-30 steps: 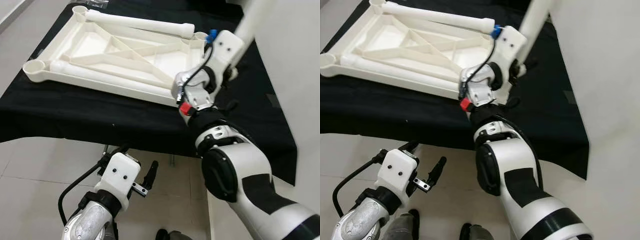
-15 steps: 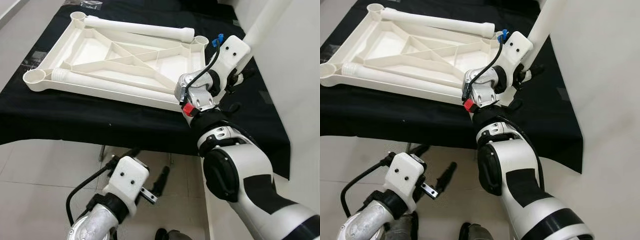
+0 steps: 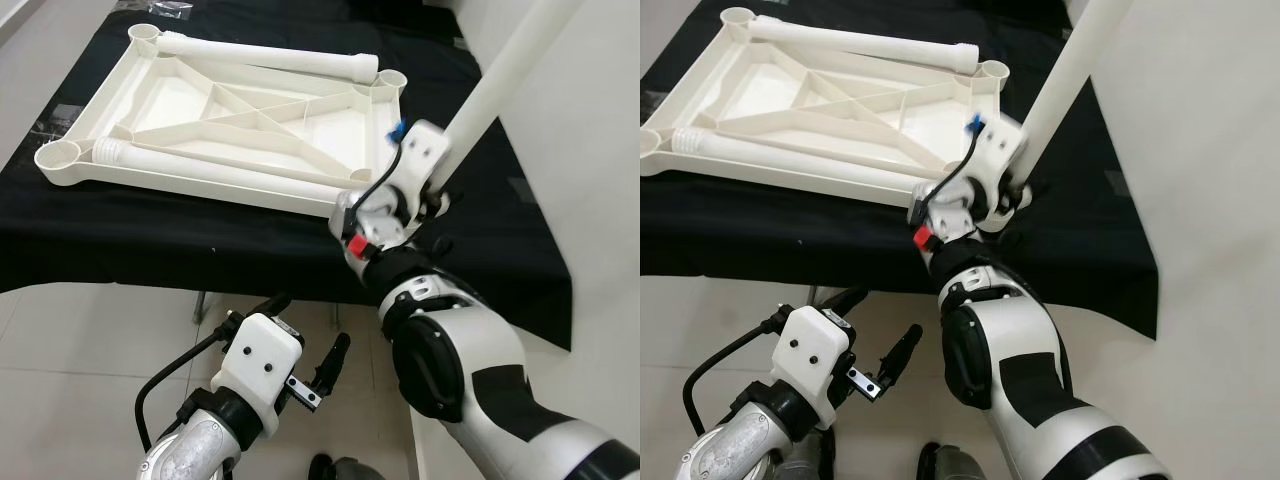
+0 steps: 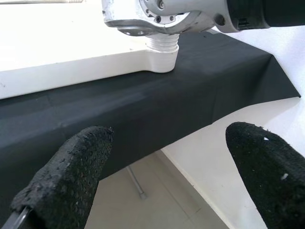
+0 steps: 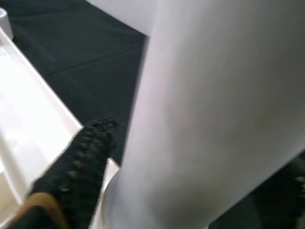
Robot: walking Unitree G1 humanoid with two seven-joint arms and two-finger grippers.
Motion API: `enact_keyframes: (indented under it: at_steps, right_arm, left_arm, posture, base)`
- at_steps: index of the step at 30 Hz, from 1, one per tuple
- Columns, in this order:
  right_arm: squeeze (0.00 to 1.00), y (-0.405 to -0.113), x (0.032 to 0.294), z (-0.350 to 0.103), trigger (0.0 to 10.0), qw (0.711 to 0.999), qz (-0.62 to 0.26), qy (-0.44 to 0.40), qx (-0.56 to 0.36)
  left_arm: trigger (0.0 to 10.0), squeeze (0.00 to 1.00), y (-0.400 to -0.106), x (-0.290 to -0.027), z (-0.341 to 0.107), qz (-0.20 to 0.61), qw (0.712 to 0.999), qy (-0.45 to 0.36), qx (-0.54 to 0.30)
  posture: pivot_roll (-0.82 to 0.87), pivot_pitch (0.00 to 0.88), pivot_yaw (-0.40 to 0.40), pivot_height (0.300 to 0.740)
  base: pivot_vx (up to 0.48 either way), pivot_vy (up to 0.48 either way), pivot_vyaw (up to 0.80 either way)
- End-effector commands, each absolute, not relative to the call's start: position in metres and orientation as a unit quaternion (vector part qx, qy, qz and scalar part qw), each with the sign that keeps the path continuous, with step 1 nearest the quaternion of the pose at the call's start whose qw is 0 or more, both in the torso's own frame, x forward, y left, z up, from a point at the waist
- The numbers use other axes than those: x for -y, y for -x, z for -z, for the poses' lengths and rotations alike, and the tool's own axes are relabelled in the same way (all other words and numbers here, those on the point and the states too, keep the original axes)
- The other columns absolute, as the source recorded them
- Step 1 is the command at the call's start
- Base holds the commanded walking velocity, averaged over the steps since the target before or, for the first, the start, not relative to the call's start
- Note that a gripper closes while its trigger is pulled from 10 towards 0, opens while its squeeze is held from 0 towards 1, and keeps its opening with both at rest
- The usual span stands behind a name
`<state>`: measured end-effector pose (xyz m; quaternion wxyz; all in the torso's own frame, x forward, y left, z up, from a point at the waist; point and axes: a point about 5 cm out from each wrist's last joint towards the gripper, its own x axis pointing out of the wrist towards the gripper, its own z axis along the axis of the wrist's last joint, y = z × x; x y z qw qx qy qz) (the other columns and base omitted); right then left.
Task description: Building children table
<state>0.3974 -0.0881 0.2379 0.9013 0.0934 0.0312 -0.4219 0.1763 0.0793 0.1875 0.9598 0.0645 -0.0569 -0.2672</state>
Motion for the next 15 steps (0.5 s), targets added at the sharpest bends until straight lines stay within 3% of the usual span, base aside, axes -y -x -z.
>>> enact_keyframes:
  at_steps: [1,6,7,9,10,15]
  right_arm:
    - [1.0,-0.398,0.092,-0.232,10.0,0.899,0.424,-0.102,-0.045]
    - [1.0,-0.398,0.088,-0.236,10.0,0.903,0.417,-0.1,-0.035]
    - [0.78,-0.398,0.086,-0.236,10.0,0.906,0.409,-0.105,-0.035]
    - [0.78,-0.399,0.086,-0.236,10.0,0.908,0.403,-0.109,-0.036]
    - [0.0,-0.399,0.084,-0.236,10.0,0.91,0.398,-0.109,-0.036]
    - [0.0,-0.399,0.08,-0.233,10.0,0.917,0.378,-0.121,-0.042]
  left_arm:
    - [10.0,0.0,-0.174,-0.077,-0.185,0.275,0.958,-0.063,0.055]
    - [10.0,0.0,-0.174,-0.078,-0.184,0.271,0.959,-0.067,0.052]
    - [10.0,0.0,-0.174,-0.078,-0.184,0.271,0.959,-0.067,0.052]
    - [10.0,0.0,-0.174,-0.078,-0.184,0.271,0.959,-0.067,0.052]
    - [10.0,0.0,-0.174,-0.078,-0.183,0.27,0.959,-0.067,0.052]
    - [10.0,0.0,-0.174,-0.078,-0.183,0.269,0.959,-0.068,0.051]
  posture:
    - [0.17,0.229,-0.168,0.74]
    - [0.17,0.227,-0.167,0.74]
    - [0.17,0.227,-0.167,0.74]
    - [0.17,0.227,-0.167,0.74]
    - [0.17,0.227,-0.168,0.74]
    - [0.17,0.227,-0.166,0.74]
  base:
    - [0.0,0.0,0.0]
    - [0.0,0.0,0.0]
    - [0.0,0.0,0.0]
    - [0.0,0.0,0.0]
    - [0.0,0.0,0.0]
    - [0.0,0.0,0.0]
